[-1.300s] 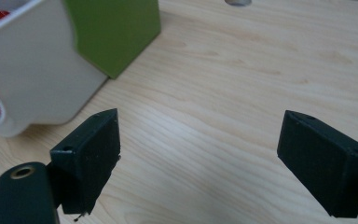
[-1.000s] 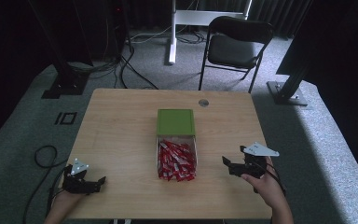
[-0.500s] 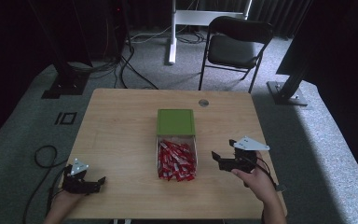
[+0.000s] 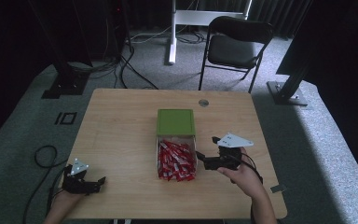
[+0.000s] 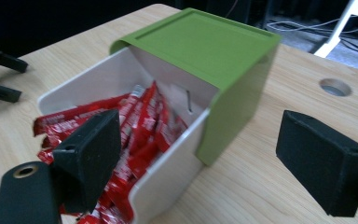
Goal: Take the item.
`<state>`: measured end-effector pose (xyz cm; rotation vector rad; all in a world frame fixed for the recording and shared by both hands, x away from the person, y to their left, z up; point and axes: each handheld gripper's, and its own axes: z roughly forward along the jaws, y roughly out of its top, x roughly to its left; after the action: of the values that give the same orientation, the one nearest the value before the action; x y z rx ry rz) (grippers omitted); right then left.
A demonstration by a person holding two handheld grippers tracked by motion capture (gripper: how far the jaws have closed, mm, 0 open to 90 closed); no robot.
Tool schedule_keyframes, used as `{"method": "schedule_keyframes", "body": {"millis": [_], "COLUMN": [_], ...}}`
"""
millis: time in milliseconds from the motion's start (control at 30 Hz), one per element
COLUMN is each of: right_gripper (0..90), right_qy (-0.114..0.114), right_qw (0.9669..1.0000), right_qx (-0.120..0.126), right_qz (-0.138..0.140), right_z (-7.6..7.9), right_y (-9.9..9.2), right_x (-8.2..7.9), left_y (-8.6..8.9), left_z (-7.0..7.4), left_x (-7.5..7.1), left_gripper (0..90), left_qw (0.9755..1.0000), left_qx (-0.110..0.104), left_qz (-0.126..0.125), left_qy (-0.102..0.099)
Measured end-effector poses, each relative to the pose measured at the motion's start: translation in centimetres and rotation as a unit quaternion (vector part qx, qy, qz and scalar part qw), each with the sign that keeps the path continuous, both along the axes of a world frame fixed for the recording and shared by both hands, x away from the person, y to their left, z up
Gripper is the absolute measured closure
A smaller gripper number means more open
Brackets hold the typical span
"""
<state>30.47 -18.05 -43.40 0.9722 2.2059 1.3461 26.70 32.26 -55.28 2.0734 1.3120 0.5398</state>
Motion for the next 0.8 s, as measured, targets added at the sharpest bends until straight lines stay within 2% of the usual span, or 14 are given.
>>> {"method": "schedule_keyframes", "body": {"millis": [500, 700, 800], "right_gripper": [15.0, 15.0, 15.0], "right_qy": [-0.001, 0.008, 0.012], "right_qw": [0.9988, 0.9975, 0.9970], "right_qx": [-0.003, -0.019, -0.017], "right_qz": [0.048, 0.068, 0.075], "right_z": [0.3, -0.3, -0.6], "right_y": [4.1, 5.8, 6.5], "right_x": [0.5, 1.0, 1.1], "left_y": [0.0, 0.0, 0.0], "left_z": [0.0, 0.0, 0.0], "left_x": [0.0, 0.0, 0.0], "left_gripper": [1.4, 1.4, 1.4], "left_qw": [1.0000, 1.0000, 1.0000], "left_qx": [0.001, 0.001, 0.001], "left_qz": [0.000, 0.000, 0.000], "left_qy": [0.000, 0.000, 0.000]}}
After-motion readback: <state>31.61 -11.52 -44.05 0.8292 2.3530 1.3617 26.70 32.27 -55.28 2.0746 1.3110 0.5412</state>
